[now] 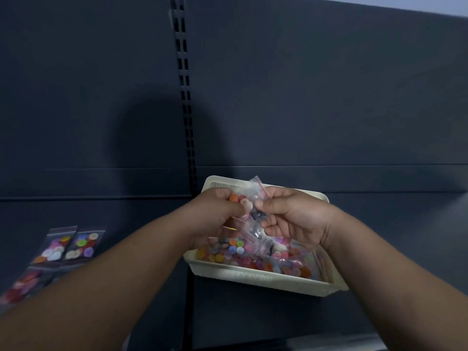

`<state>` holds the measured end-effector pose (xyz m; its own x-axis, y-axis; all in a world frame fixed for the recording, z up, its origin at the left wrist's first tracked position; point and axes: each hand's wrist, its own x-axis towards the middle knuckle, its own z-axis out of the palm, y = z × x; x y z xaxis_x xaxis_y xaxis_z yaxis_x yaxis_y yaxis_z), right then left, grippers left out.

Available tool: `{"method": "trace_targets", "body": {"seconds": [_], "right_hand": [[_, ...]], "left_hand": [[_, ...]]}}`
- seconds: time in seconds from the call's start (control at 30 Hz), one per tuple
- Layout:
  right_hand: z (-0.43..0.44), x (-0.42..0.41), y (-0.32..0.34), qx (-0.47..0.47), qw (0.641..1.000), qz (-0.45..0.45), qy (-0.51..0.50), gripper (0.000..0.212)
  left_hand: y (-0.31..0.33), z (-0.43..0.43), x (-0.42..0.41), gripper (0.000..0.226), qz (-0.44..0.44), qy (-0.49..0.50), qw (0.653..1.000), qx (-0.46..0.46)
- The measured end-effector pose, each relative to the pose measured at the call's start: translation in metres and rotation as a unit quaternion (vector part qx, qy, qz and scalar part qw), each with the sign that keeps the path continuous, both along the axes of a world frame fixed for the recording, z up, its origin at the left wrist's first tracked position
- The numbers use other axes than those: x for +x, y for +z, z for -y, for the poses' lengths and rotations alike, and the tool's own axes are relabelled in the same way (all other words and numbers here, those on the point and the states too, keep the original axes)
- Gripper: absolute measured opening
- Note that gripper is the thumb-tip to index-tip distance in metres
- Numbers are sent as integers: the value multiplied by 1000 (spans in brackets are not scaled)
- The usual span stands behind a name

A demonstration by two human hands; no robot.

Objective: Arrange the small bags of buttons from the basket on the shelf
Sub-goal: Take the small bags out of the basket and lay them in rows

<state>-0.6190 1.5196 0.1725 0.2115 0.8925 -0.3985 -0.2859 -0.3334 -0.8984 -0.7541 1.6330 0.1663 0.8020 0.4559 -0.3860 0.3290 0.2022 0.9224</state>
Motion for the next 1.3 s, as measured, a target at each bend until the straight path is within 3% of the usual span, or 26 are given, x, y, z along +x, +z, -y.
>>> {"method": "trace_targets", "body": {"seconds": [0.07, 0.2, 0.5, 0.73, 1.0, 1.3], "right_hand": [[-9, -10, 5, 5, 999, 30, 24, 13], [-30, -36, 13, 3, 996, 84, 21, 15], [-82, -114, 22, 18, 994, 104, -2, 23], [-105, -172, 9, 5, 974, 225, 31, 9], [-105, -204, -23, -90, 984, 147, -40, 22], [-122, -217, -34, -108, 978, 121, -128, 25]], "left_hand": [[6, -7, -10, 14, 18, 29, 999, 5], [16, -26, -37, 7, 42, 76, 996, -3], [25, -66, -116, 13, 78, 111, 990, 29], [20, -90, -169, 10, 55, 116, 991, 24], [3, -117, -203, 9, 12, 127, 991, 48], [-9, -145, -228, 12, -11, 154, 985, 72]]}}
